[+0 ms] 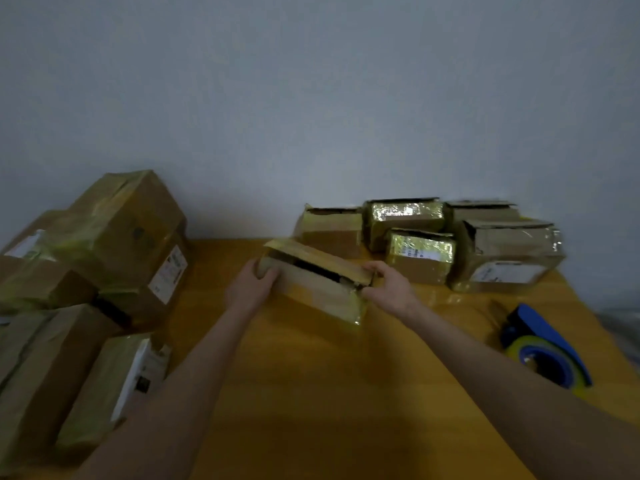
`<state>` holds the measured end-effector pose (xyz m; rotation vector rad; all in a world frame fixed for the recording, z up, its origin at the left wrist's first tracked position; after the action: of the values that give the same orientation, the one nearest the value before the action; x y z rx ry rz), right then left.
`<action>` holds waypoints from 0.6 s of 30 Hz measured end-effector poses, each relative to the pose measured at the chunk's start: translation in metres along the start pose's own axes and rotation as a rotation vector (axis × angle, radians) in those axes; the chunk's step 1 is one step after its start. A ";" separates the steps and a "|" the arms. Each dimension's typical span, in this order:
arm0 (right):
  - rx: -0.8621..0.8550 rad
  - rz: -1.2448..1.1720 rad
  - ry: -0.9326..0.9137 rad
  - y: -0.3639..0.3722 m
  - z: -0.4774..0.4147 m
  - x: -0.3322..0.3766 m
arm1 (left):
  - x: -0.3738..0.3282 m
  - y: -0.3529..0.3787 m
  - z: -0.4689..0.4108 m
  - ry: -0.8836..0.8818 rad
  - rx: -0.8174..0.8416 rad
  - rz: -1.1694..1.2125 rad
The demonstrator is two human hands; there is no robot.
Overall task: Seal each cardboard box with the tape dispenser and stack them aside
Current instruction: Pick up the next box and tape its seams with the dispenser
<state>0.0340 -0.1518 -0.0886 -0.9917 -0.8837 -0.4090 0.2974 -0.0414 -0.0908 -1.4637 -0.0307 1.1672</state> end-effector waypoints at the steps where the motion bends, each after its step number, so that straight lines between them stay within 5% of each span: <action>1: -0.001 -0.099 0.035 -0.013 0.009 -0.011 | -0.005 0.018 0.009 -0.005 0.039 -0.002; 4: -0.068 -0.203 0.107 -0.057 0.034 -0.042 | -0.028 0.075 0.045 0.035 0.142 -0.014; 12: -0.156 -0.103 0.160 -0.132 0.078 -0.107 | -0.081 0.137 0.125 0.206 0.109 -0.216; 18: -0.161 0.087 0.095 -0.150 0.082 -0.121 | -0.082 0.144 0.148 0.120 0.088 0.084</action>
<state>-0.1749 -0.1688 -0.0825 -1.1447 -0.7276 -0.4549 0.0775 -0.0262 -0.1193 -1.4658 0.1642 1.1321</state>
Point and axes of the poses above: each hand's wrist, its own z-axis away from the middle knuckle, its own y-axis out of the palm, x = y × z, the point moved 9 cm from there along -z, towards the middle knuckle, and after that the axes turned 2 degrees about -z, right-handed, at the moved point
